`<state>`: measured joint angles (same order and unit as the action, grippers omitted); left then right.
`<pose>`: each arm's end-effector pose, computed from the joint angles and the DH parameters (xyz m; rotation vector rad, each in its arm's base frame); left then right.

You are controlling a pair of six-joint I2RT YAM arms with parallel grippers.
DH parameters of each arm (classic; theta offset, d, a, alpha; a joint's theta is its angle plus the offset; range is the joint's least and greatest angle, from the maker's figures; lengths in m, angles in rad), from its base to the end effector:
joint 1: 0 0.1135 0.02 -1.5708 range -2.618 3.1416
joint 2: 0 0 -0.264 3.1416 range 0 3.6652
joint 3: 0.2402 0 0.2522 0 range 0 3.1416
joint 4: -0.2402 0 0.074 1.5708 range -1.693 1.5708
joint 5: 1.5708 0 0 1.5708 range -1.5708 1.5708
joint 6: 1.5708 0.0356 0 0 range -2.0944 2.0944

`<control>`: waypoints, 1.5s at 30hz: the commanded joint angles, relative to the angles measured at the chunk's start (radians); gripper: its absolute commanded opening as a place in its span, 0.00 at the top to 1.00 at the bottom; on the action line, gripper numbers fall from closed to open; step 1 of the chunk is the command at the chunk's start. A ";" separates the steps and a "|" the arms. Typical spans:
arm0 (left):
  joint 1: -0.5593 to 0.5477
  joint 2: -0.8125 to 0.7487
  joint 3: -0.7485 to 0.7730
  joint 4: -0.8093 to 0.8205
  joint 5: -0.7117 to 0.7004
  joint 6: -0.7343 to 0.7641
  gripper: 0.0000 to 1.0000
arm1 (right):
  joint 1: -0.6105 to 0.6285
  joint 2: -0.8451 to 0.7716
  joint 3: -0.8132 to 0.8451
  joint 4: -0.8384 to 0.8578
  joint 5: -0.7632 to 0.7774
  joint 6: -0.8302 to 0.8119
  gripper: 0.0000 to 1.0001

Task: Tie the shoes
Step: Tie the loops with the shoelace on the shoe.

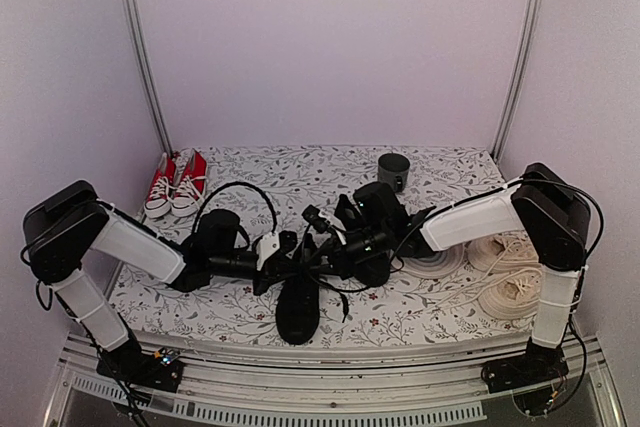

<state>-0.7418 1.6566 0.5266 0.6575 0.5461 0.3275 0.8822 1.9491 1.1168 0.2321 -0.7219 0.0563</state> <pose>0.2045 -0.2125 0.1331 1.3376 1.5740 -0.8142 0.2423 0.3314 0.1612 -1.3164 1.8857 1.2973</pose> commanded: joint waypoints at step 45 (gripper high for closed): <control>0.041 0.060 -0.020 0.106 0.097 -0.070 0.97 | -0.025 -0.035 -0.026 0.009 -0.123 0.055 0.56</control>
<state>-0.7120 1.7027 0.5159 0.7448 0.6254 0.2607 0.8520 1.9030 1.0672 0.2050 -0.8398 0.0826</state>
